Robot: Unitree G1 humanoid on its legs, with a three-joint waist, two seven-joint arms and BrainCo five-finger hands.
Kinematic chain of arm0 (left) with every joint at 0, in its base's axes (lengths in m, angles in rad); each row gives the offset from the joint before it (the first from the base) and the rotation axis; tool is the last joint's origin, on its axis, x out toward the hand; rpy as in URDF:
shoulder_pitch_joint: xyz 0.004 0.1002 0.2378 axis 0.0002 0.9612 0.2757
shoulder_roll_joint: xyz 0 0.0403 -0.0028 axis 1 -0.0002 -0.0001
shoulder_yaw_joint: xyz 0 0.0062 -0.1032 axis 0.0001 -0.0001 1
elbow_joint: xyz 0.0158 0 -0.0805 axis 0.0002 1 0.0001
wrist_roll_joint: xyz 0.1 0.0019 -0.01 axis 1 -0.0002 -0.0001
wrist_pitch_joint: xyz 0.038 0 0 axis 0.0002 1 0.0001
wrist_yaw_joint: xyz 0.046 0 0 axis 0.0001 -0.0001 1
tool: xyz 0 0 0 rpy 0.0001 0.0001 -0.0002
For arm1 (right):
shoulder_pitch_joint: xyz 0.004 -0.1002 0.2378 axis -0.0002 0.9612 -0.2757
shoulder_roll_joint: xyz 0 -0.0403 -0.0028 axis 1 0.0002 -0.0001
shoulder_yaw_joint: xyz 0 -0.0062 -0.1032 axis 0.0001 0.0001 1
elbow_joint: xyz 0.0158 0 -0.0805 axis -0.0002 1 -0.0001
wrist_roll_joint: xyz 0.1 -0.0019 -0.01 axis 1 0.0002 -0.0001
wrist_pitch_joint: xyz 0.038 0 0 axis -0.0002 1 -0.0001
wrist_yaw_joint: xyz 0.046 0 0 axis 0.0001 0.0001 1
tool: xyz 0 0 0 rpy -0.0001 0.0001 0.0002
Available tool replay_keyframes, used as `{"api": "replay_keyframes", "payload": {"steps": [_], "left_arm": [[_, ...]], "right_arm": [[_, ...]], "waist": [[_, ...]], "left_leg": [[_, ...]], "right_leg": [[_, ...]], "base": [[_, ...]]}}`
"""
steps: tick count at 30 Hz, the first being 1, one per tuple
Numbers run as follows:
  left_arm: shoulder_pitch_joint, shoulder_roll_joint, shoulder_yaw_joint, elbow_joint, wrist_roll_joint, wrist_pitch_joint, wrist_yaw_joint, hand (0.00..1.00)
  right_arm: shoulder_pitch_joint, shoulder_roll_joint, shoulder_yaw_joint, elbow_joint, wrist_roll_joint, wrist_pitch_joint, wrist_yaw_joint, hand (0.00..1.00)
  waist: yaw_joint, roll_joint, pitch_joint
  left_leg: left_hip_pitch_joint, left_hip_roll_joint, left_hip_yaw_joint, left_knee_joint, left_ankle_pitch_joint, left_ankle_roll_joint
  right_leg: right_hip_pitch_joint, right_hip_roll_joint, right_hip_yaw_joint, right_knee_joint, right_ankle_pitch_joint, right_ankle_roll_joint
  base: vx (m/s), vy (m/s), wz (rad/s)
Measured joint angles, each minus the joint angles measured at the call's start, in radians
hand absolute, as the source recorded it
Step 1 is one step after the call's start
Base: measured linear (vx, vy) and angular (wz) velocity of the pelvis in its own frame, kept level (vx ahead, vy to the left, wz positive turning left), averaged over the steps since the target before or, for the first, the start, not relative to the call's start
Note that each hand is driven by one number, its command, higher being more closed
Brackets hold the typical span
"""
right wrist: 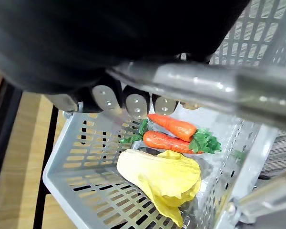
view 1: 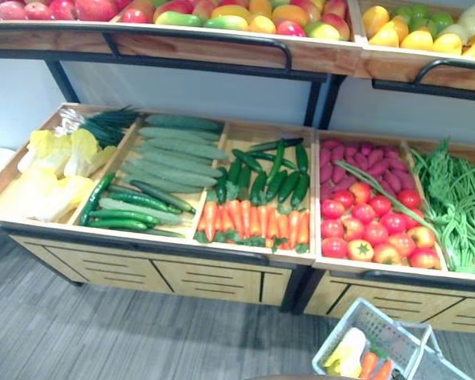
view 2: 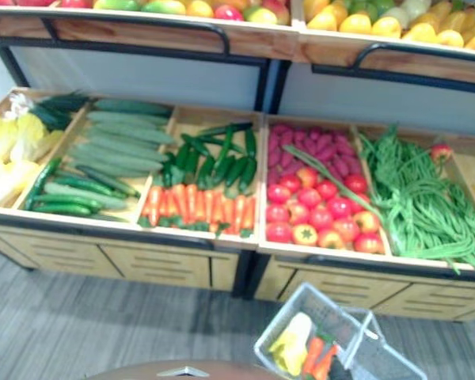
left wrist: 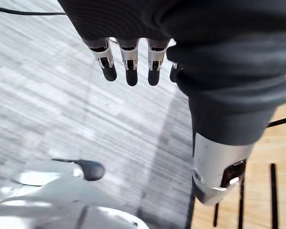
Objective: Pick vegetable in the basket
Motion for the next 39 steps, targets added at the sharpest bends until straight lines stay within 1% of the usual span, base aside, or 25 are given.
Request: {"api": "replay_keyframes", "payload": {"steps": [3, 5, 6, 7, 15, 18, 19, 20, 21, 22, 23, 25, 27, 28, 29, 30, 31, 32, 33, 34, 35, 36, 37, 38, 39], "left_arm": [[-0.002, 0.002, 0.008, 0.011, -0.017, 0.017, -0.026, 0.0], [-0.021, 0.008, 0.005, 0.03, -0.034, 0.019, -0.047, 0.0], [-0.038, 0.015, -0.006, 0.044, -0.039, 0.019, -0.056, 0.0], [-0.043, 0.022, -0.021, 0.048, -0.04, 0.018, -0.064, 0.0], [-0.059, 0.044, -0.119, 0.079, -0.06, 0.014, -0.092, 0.0], [-0.058, 0.053, -0.156, 0.087, -0.131, 0.006, -0.107, 0.0], [-0.063, 0.062, -0.162, 0.086, -0.146, 0.001, -0.11, 0.0], [-0.072, 0.061, -0.163, 0.085, -0.153, -0.005, -0.115, 0.0], [-0.081, 0.06, -0.168, 0.086, -0.153, -0.005, -0.117, 0.0], [-0.106, 0.059, -0.187, 0.086, -0.152, -0.004, -0.123, 0.0], [-0.118, 0.061, -0.198, 0.086, -0.152, -0.004, -0.125, 0.0], [-0.133, 0.067, -0.213, 0.086, -0.152, -0.004, -0.126, 0.0], [-0.149, 0.077, -0.239, 0.076, -0.152, -0.006, -0.124, 0.0], [-0.156, 0.078, -0.249, 0.059, -0.151, -0.01, -0.12, 0.0], [-0.159, 0.077, -0.257, 0.045, -0.141, -0.012, -0.112, 0.0], [-0.165, 0.071, -0.262, 0.044, -0.135, -0.012, -0.107, 0.0], [-0.167, 0.071, -0.273, 0.042, -0.118, -0.018, -0.105, 0.0], [-0.176, 0.074, -0.278, 0.026, -0.107, -0.029, -0.105, 0.0], [-0.177, 0.079, -0.285, 0.016, -0.073, -0.032, -0.106, 0.0], [-0.161, 0.082, -0.284, 0.01, -0.049, -0.031, -0.107, 0.0], [-0.15, 0.085, -0.282, 0.008, -0.036, -0.031, -0.107, 0.0], [-0.14, 0.089, -0.275, 0.009, -0.032, -0.03, -0.107, 0.0], [-0.14, 0.089, -0.268, 0.009, -0.033, -0.028, -0.107, 0.0], [-0.14, 0.095, -0.258, 0.009, -0.033, -0.023, -0.107, 0.0], [-0.14, 0.099, -0.242, 0.009, -0.034, -0.021, -0.109, 0.0]], "right_arm": [[-0.011, -0.006, 0.001, 0.013, 0.0, 0.001, -0.001, 1.0], [-0.022, -0.008, 0.003, 0.028, 0.0, 0.0, 0.0, 1.0], [-0.027, -0.008, 0.005, 0.033, 0.0, 0.0, 0.001, 1.0], [-0.027, -0.009, 0.01, 0.036, 0.0, 0.0, 0.002, 1.0], [-0.031, -0.018, 0.042, 0.037, 0.0, 0.0, 0.004, 1.0], [-0.038, -0.02, 0.043, 0.037, 0.001, 0.0, 0.004, 1.0], [-0.048, -0.022, 0.043, 0.037, 0.002, 0.0, 0.004, 1.0], [-0.069, -0.027, 0.047, 0.037, 0.014, 0.0, 0.007, 1.0], [-0.081, -0.032, 0.052, 0.036, 0.024, -0.001, 0.009, 1.0], [-0.106, -0.041, 0.05, 0.035, 0.039, -0.005, 0.014, 1.0], [-0.113, -0.047, 0.047, 0.033, 0.052, -0.012, 0.017, 1.0], [-0.116, -0.042, 0.037, 0.022, 0.071, -0.02, 0.024, 1.0], [-0.112, -0.025, 0.037, -0.007, 0.099, -0.02, 0.024, 1.0], [-0.114, -0.008, 0.041, -0.039, 0.108, -0.02, 0.024, 1.0], [-0.114, 0.008, 0.051, -0.078, 0.114, -0.02, 0.023, 1.0], [-0.115, 0.01, 0.06, -0.092, 0.117, -0.021, 0.023, 1.0], [-0.123, 0.009, 0.086, -0.106, 0.119, -0.022, 0.022, 1.0], [-0.124, 0.007, 0.089, -0.125, 0.12, -0.024, 0.022, 1.0], [-0.124, 0.0, 0.082, -0.103, 0.131, -0.02, 0.015, 1.0], [-0.122, -0.003, 0.088, -0.083, 0.132, -0.023, 0.012, 1.0], [-0.118, -0.004, 0.1, -0.08, 0.132, -0.025, 0.009, 1.0], [-0.112, -0.006, 0.12, -0.068, 0.131, -0.031, 0.004, 1.0], [-0.112, -0.005, 0.119, -0.063, 0.131, -0.032, 0.002, 1.0], [-0.115, -0.005, 0.117, -0.05, 0.131, -0.031, 0.002, 1.0], [-0.116, -0.006, 0.115, -0.038, 0.131, -0.029, 0.002, 1.0]], "waist": [[-0.003, 0.003, 0.004], [-0.016, 0.001, 0.01], [-0.017, 0.005, 0.017], [-0.018, -0.003, 0.023], [-0.028, -0.001, 0.027], [-0.039, 0.005, 0.04], [-0.04, 0.005, 0.056], [-0.039, 0.008, 0.082], [-0.04, 0.007, 0.097], [-0.04, 0.024, 0.145], [-0.041, 0.031, 0.165], [-0.043, 0.027, 0.184], [-0.046, 0.023, 0.202], [-0.044, 0.024, 0.203], [-0.041, 0.028, 0.205], [-0.04, 0.043, 0.205], [-0.034, 0.057, 0.222], [-0.049, 0.053, 0.237], [-0.04, 0.042, 0.25], [-0.041, 0.04, 0.249], [-0.042, 0.038, 0.248], [-0.042, 0.03, 0.245], [-0.043, 0.027, 0.243], [-0.042, 0.02, 0.24], [-0.043, 0.009, 0.235]], "left_leg": [[0.017, -0.003, 0.01, -0.002, -0.003, 0.001], [0.022, -0.006, 0.01, -0.001, -0.005, 0.002], [0.033, -0.007, 0.01, -0.001, -0.008, 0.003], [0.032, -0.008, 0.01, -0.001, -0.01, 0.003], [0.029, -0.01, 0.013, -0.001, -0.019, -0.006], [0.03, -0.008, 0.02, 0.0, -0.023, -0.006], [0.028, -0.003, 0.032, 0.023, -0.039, -0.006], [-0.004, 0.011, 0.047, 0.116, -0.09, -0.005], [-0.026, 0.023, 0.052, 0.181, -0.125, -0.002], [-0.065, 0.055, 0.06, 0.313, -0.199, 0.0], [-0.079, 0.064, 0.073, 0.368, -0.229, 0.003], [-0.091, 0.069, 0.106, 0.42, -0.255, 0.014], [-0.09, 0.079, 0.163, 0.444, -0.29, 0.021], [-0.105, 0.095, 0.224, 0.464, -0.305, 0.031], [-0.107, 0.115, 0.304, 0.459, -0.309, 0.041], [-0.101, 0.131, 0.352, 0.445, -0.304, 0.049], [-0.092, 0.154, 0.43, 0.417, -0.287, 0.075], [-0.07, 0.152, 0.495, 0.38, -0.272, 0.084], [-0.017, 0.144, 0.576, 0.342, -0.255, 0.088], [0.011, 0.145, 0.633, 0.326, -0.251, 0.09], [0.025, 0.142, 0.667, 0.316, -0.247, 0.092], [0.043, 0.125, 0.751, 0.298, -0.235, 0.101], [0.043, 0.121, 0.778, 0.297, -0.234, 0.101], [0.043, 0.117, 0.829, 0.305, -0.234, 0.101], [0.047, 0.121, 0.873, 0.329, -0.232, 0.102]], "right_leg": [[0.004, -0.001, 0.018, 0.0, 0.0, 0.0], [0.009, -0.003, 0.018, 0.0, 0.0, 0.0], [0.02, -0.005, 0.019, 0.0, 0.0, 0.0], [0.02, -0.005, 0.02, 0.0, 0.0, 0.0], [0.016, -0.007, 0.025, -0.018, -0.001, 0.0], [0.013, -0.003, 0.032, -0.022, -0.001, 0.0], [0.009, 0.0, 0.045, -0.014, -0.002, 0.0], [-0.006, 0.002, 0.071, 0.016, -0.009, 0.006], [-0.017, 0.006, 0.083, 0.04, -0.017, 0.005], [-0.047, 0.014, 0.113, 0.114, -0.047, 0.008], [-0.071, 0.016, 0.136, 0.159, -0.061, 0.012], [-0.119, 0.018, 0.201, 0.208, -0.062, 0.01], [-0.162, 0.031, 0.264, 0.221, -0.026, 0.012], [-0.211, 0.051, 0.305, 0.214, 0.037, -0.007], [-0.251, 0.079, 0.314, 0.162, 0.152, -0.04], [-0.247, 0.1, 0.312, 0.08, 0.26, -0.044], [-0.246, 0.105, 0.257, 0.057, 0.284, -0.05], [-0.267, 0.083, 0.126, 0.236, 0.16, -0.128], [-0.249, 0.056, 0.026, 0.409, 0.022, -0.151], [-0.218, 0.04, -0.022, 0.486, -0.027, -0.169], [-0.196, 0.031, -0.042, 0.517, -0.047, -0.167], [-0.154, -0.001, -0.062, 0.565, -0.082, -0.153], [-0.144, -0.012, -0.064, 0.57, -0.087, -0.154], [-0.132, -0.027, -0.065, 0.56, -0.098, -0.144], [-0.13, -0.014, -0.068, 0.495, -0.107, -0.139]], "base": [[0.07, 0.006, -0.16], [0.01, 0.004, -0.03], [0.0, 0.0, 0.0], [-0.04, 0.009, -0.02], [-0.02, 0.002, -0.01], [0.03, 0.0, -0.09], [0.04, 0.006, -0.35], [0.03, 0.004, -0.43], [0.0, 0.01, -0.61], [-0.02, 0.046, -0.57], [-0.02, 0.072, -0.62], [-0.04, 0.121, -0.78], [-0.08, 0.151, -1.08], [-0.14, 0.223, -1.59], [-0.17, 0.226, -1.78], [-0.16, 0.177, -1.8], [-0.18, 0.134, -1.61], [-0.17, 0.151, -1.86], [-0.16, 0.177, -1.74], [-0.09, 0.131, -1.53], [-0.1, 0.087, -1.69], [-0.07, 0.023, -1.49], [-0.05, -0.026, -1.79], [-0.01, -0.096, -1.56], [0.0, -0.126, -1.56]]}}
